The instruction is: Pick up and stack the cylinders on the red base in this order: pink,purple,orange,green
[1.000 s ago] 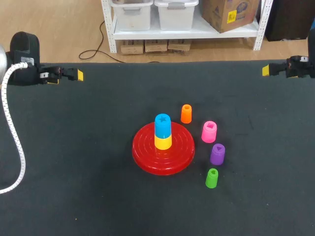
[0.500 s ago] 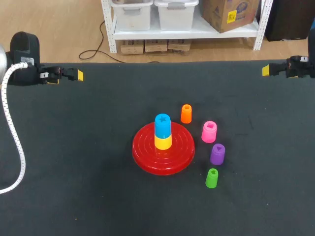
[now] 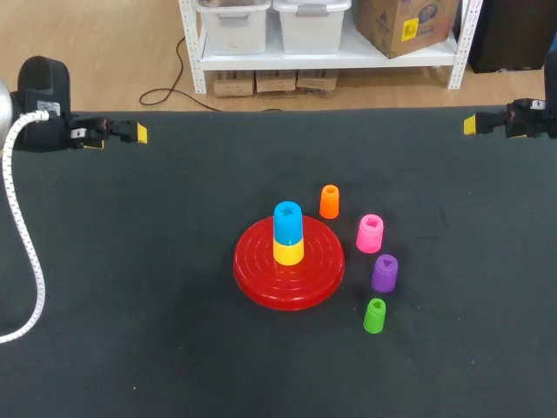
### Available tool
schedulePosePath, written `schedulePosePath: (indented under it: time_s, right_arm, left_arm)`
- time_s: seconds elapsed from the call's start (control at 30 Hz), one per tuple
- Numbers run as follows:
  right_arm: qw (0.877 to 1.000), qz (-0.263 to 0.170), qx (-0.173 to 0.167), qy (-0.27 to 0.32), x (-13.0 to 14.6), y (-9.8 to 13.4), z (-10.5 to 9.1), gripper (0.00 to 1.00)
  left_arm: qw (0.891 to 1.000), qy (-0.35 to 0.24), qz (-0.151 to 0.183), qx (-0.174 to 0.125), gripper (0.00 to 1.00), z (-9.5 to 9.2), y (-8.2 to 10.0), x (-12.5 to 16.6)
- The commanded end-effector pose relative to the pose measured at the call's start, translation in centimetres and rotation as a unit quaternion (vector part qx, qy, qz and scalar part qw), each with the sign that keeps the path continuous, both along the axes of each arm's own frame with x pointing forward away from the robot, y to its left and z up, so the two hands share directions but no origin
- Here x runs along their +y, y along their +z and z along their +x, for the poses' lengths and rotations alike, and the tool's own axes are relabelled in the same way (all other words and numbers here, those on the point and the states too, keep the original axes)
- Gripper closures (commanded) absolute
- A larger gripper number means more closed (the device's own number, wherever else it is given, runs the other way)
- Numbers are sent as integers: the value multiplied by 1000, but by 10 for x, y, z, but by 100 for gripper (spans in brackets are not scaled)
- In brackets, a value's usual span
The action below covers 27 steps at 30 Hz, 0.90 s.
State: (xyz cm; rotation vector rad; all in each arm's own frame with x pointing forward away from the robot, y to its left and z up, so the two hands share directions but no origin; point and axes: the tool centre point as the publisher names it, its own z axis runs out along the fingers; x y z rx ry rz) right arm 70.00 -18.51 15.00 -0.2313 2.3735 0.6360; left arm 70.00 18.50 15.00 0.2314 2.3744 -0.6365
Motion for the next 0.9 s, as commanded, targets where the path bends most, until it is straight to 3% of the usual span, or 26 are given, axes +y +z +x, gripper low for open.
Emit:
schedulePosePath:
  time_s: [0.03,0.17,0.23,0.37,0.4,0.53,0.7,0.77,0.9]
  right_arm:
    - [1000,0,0,0,0,0,0,0]
    - [1000,0,0,0,0,0,0,0]
    - [1000,0,0,0,0,0,0,0]
    - [1000,0,0,0,0,0,0,0]
    - [1000,0,0,0,0,0,0,0]
    - [1000,0,0,0,0,0,0,0]
    - [1000,0,0,0,0,0,0,0]
    - [1000,0,0,0,0,0,0,0]
    - [1000,0,0,0,0,0,0,0]
  left_arm:
    - [1000,0,0,0,0,0,0,0]
    - [997,-55,41,-45,0,-1,4,-8]
    - [986,-108,86,-92,0,-7,5,-18]
    - [962,-217,88,-137,0,-28,5,-38]
    - [954,-240,85,-159,0,-37,5,-46]
    - [919,-347,61,-180,0,-66,4,-66]
    - [862,-460,22,-215,0,-100,10,-90]
    - [838,-497,6,-226,0,-114,12,-96]
    - [804,-544,-8,-240,0,-132,12,-105]
